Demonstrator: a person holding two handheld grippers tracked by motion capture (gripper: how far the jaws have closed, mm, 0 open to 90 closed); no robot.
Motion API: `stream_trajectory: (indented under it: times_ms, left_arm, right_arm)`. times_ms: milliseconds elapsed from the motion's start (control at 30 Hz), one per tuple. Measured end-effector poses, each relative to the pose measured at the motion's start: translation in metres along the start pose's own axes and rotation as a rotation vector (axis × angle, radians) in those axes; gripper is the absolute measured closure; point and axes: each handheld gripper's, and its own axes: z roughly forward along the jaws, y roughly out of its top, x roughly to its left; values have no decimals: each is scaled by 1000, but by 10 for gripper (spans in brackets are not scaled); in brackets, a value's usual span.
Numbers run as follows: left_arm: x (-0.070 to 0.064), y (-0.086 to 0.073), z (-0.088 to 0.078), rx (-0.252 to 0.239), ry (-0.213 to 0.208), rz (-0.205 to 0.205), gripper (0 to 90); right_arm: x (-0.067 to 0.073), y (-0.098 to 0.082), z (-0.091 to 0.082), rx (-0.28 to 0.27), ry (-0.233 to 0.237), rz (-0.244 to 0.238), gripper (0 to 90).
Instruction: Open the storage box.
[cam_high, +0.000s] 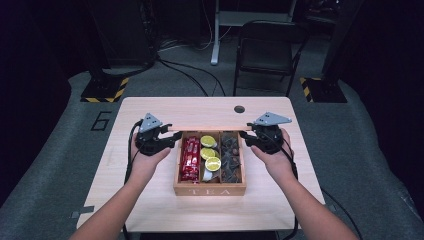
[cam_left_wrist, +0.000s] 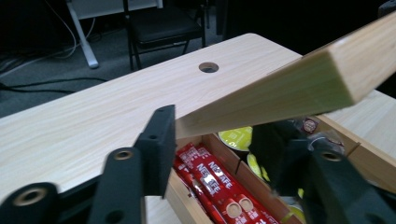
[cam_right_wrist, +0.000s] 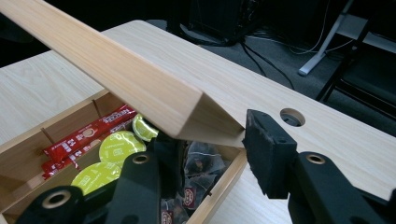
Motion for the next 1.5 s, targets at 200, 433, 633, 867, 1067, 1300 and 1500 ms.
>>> stream_trajectory:
  times_ms: [200,433,633,867,1067,1300,1500]
  left_arm:
    - [0,1,2,-11,21,-1,572]
    - [2,4,3,-13,18,-16,578]
    - [5,8,4,-4,17,-25,580]
    - [7,12,6,-7,15,-37,583]
    - [10,17,8,5,12,-34,586]
    - [13,22,10,2,13,-49,588]
    - [16,25,13,-1,9,-57,589]
  right_arm:
    - [-1,1,1,0,-1,-2,582]
    - [-3,3,2,-10,1,5,581]
    - [-6,6,4,-11,4,13,584]
    - [-8,10,6,-17,3,37,585]
    - [-10,14,7,-11,-5,44,591]
    - [-13,18,9,-12,-7,35,594]
    - [-17,21,11,-26,0,58,592]
